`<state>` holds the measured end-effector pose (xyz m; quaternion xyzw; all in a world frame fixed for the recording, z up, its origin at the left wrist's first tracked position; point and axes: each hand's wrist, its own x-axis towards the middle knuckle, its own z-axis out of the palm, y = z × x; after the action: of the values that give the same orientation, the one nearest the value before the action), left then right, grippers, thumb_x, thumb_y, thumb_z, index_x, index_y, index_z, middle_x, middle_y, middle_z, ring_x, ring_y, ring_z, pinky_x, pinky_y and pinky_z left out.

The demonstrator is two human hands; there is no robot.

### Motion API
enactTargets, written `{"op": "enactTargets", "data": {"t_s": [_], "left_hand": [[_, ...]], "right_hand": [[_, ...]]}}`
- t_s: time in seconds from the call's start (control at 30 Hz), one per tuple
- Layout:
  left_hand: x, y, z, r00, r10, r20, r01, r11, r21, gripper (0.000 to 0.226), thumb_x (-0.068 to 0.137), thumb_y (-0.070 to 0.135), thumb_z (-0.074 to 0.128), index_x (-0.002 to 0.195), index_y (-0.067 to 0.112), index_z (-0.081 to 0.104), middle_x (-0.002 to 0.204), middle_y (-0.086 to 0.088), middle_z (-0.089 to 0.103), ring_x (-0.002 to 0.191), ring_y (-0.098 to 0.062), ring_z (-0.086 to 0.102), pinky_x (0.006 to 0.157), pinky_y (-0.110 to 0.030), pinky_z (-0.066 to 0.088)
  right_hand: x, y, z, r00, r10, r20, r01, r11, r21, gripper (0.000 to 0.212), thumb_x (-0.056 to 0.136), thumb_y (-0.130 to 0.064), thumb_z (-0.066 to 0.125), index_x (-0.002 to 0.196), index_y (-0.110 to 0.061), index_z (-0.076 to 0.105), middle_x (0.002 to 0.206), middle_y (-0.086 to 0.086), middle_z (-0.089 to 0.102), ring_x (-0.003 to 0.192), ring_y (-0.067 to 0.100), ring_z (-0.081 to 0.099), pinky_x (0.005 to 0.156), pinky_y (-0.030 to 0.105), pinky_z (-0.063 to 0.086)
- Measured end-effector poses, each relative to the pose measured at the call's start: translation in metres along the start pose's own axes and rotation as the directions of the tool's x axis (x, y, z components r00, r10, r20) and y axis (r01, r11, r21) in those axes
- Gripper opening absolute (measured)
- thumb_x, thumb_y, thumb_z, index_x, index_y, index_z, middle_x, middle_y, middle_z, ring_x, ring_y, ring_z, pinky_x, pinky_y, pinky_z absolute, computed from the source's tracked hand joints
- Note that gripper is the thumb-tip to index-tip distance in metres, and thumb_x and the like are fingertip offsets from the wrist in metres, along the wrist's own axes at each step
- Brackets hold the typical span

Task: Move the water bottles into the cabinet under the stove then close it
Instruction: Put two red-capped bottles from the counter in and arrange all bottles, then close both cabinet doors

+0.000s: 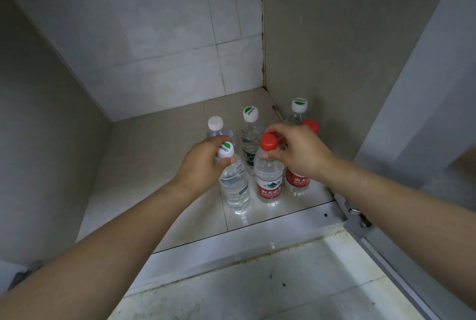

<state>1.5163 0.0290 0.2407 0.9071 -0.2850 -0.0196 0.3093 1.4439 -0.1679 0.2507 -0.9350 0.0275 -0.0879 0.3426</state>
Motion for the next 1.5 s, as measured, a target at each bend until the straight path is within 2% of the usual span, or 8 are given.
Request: {"op": "enactTargets", "data": {"t_s": [0.2, 0.37, 0.53, 0.7, 0.9, 1.2, 1.33, 1.5], "left_hand": [[0.002, 0.004, 0.001, 1.0, 0.006, 0.02, -0.006, 0.999, 0.035, 0.04, 0.082, 0.02, 0.068, 0.12, 0.016, 0.058, 0.118, -0.007, 0.063, 0.101, -0.022, 0.061, 0.082, -0.023, 0.042], [0.004, 0.005, -0.003, 0.997, 0.032, 0.068, -0.041, 0.989, 0.145, 0.042, 0.084, 0.025, 0.065, 0.124, 0.019, 0.053, 0.122, -0.006, 0.059, 0.106, -0.022, 0.057, 0.084, -0.023, 0.04], [0.0, 0.011, -0.008, 0.993, 0.069, 0.093, -0.088, 0.971, 0.224, 0.052, 0.085, 0.038, 0.062, 0.131, 0.02, 0.046, 0.132, -0.005, 0.053, 0.113, -0.022, 0.053, 0.085, -0.023, 0.038], [0.0, 0.025, -0.026, 0.983, 0.035, 0.179, -0.094, 0.939, 0.331, 0.06, 0.089, 0.054, 0.045, 0.138, 0.022, 0.036, 0.137, -0.006, 0.048, 0.116, -0.025, 0.051, 0.088, -0.034, 0.045], [-0.029, 0.052, -0.074, 0.972, 0.056, 0.227, -0.132, 0.933, 0.336, 0.072, 0.084, 0.067, 0.034, 0.14, 0.022, 0.035, 0.14, -0.007, 0.047, 0.122, -0.027, 0.048, 0.095, -0.033, 0.04], [-0.111, 0.163, -0.217, 0.933, -0.034, 0.359, -0.112, 0.919, 0.378, 0.085, 0.075, 0.07, 0.015, 0.141, 0.019, 0.035, 0.145, -0.005, 0.041, 0.131, -0.026, 0.038, 0.107, -0.037, 0.032], [-0.145, 0.225, -0.299, 0.919, -0.048, 0.39, -0.104, 0.927, 0.36, 0.083, 0.076, 0.071, 0.017, 0.142, 0.024, 0.033, 0.148, -0.001, 0.038, 0.136, -0.021, 0.033, 0.11, -0.038, 0.029], [-0.167, 0.304, -0.416, 0.897, -0.01, 0.441, -0.133, 0.947, 0.292, 0.085, 0.076, 0.072, 0.017, 0.144, 0.022, 0.029, 0.149, -0.003, 0.034, 0.138, -0.021, 0.029, 0.111, -0.042, 0.028]], "right_hand": [[-0.001, 0.001, 0.0, 1.0, -0.001, -0.032, 0.0, 0.998, -0.055, 0.035, 0.074, -0.027, 0.076, 0.103, -0.016, 0.06, 0.094, 0.001, 0.069, 0.082, 0.013, 0.06, 0.075, 0.028, 0.049], [-0.002, -0.002, 0.001, 0.999, -0.034, -0.019, 0.03, 0.983, -0.183, 0.039, 0.079, -0.028, 0.072, 0.112, -0.015, 0.055, 0.109, 0.003, 0.063, 0.094, 0.016, 0.057, 0.07, 0.018, 0.03], [-0.006, -0.006, -0.001, 0.998, -0.037, 0.044, 0.048, 0.961, -0.274, 0.05, 0.083, -0.031, 0.066, 0.126, -0.014, 0.047, 0.124, 0.005, 0.056, 0.113, 0.021, 0.052, 0.079, 0.02, 0.028], [-0.021, -0.016, -0.019, 0.987, -0.034, 0.157, 0.084, 0.943, -0.322, 0.06, 0.087, -0.043, 0.054, 0.136, -0.013, 0.036, 0.137, 0.01, 0.046, 0.125, 0.026, 0.044, 0.102, 0.035, 0.039], [-0.061, -0.057, -0.067, 0.979, 0.06, 0.196, 0.017, 0.928, -0.373, 0.069, 0.09, -0.048, 0.047, 0.144, -0.011, 0.024, 0.152, 0.01, 0.026, 0.141, 0.025, 0.023, 0.113, 0.034, 0.023], [-0.149, -0.203, -0.178, 0.928, 0.308, 0.21, -0.223, 0.91, -0.35, 0.09, 0.075, -0.071, 0.018, 0.146, -0.016, 0.021, 0.15, 0.011, 0.032, 0.139, 0.031, 0.027, 0.112, 0.041, 0.026], [-0.182, -0.286, -0.248, 0.894, 0.401, 0.201, -0.326, 0.889, -0.322, 0.079, 0.085, -0.066, 0.035, 0.147, -0.023, 0.011, 0.154, 0.001, 0.022, 0.143, 0.026, 0.015, 0.115, 0.046, 0.017], [-0.211, -0.404, -0.335, 0.866, 0.459, 0.2, -0.372, 0.857, -0.357, 0.08, 0.085, -0.069, 0.03, 0.147, -0.023, 0.011, 0.156, -0.001, 0.017, 0.145, 0.022, 0.008, 0.117, 0.047, 0.013]]}}
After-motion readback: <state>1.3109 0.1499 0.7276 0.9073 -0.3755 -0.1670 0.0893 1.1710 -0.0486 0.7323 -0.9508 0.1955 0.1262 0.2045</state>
